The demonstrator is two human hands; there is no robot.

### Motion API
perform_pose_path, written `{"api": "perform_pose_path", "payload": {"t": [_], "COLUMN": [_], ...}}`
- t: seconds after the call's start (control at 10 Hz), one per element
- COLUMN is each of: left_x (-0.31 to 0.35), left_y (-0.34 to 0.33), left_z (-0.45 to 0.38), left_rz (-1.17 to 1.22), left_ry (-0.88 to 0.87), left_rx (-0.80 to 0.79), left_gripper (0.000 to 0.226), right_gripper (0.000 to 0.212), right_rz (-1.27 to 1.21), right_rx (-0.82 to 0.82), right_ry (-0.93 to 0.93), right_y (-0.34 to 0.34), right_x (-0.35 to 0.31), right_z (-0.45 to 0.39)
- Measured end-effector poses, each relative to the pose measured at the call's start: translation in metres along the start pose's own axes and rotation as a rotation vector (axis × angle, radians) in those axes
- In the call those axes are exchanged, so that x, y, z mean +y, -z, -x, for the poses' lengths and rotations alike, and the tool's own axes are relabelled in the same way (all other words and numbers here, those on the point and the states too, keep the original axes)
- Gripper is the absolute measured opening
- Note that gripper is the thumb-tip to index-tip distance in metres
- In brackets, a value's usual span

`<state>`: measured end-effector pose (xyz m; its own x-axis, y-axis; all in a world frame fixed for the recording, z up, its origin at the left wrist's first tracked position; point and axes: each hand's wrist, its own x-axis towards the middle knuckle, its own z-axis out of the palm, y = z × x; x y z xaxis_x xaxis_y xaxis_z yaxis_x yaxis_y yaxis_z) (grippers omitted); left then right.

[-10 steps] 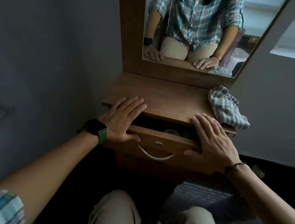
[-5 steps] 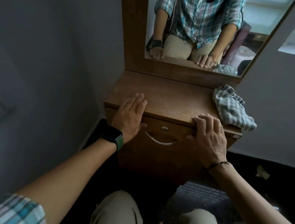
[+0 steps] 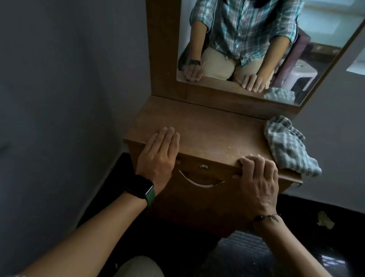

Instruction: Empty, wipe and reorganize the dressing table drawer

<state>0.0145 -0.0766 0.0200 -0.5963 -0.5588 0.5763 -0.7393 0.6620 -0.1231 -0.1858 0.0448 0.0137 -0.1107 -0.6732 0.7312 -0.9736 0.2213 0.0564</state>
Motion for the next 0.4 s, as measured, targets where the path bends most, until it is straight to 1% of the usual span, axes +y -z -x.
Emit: {"api": "perform_pose_path", "payload": {"t": [0.1, 0.2, 0.3, 0.4], "left_x": [0.003, 0.007, 0.001, -0.005], "left_y": [0.006, 0.015, 0.04, 0.076], "left_z": [0.006, 0.007, -0.014, -0.047], "left_rz": [0.032, 0.074, 0.186, 0.17], "left_ry": [0.039, 0.044, 0.062, 0.081], "left_rx": [-0.058, -0.243, -0.401, -0.4], "left_gripper": [0.043, 0.061, 0.071, 0.075], "right_gripper": [0.027, 0.031, 0.028, 0.028], "right_rz": [-0.011, -0.022, -0.065, -0.157], "right_rx": [-0.07, -0.183, -0.309, -0.398], "right_ry": [-0.047, -0.086, -0.037, -0.035], "right_y": [0.005, 0.018, 0.036, 0.063], "right_x": [-0.004, -0.008, -0.007, -0.003], "right_z": [0.001, -0.002, -0.029, -0.06]}}
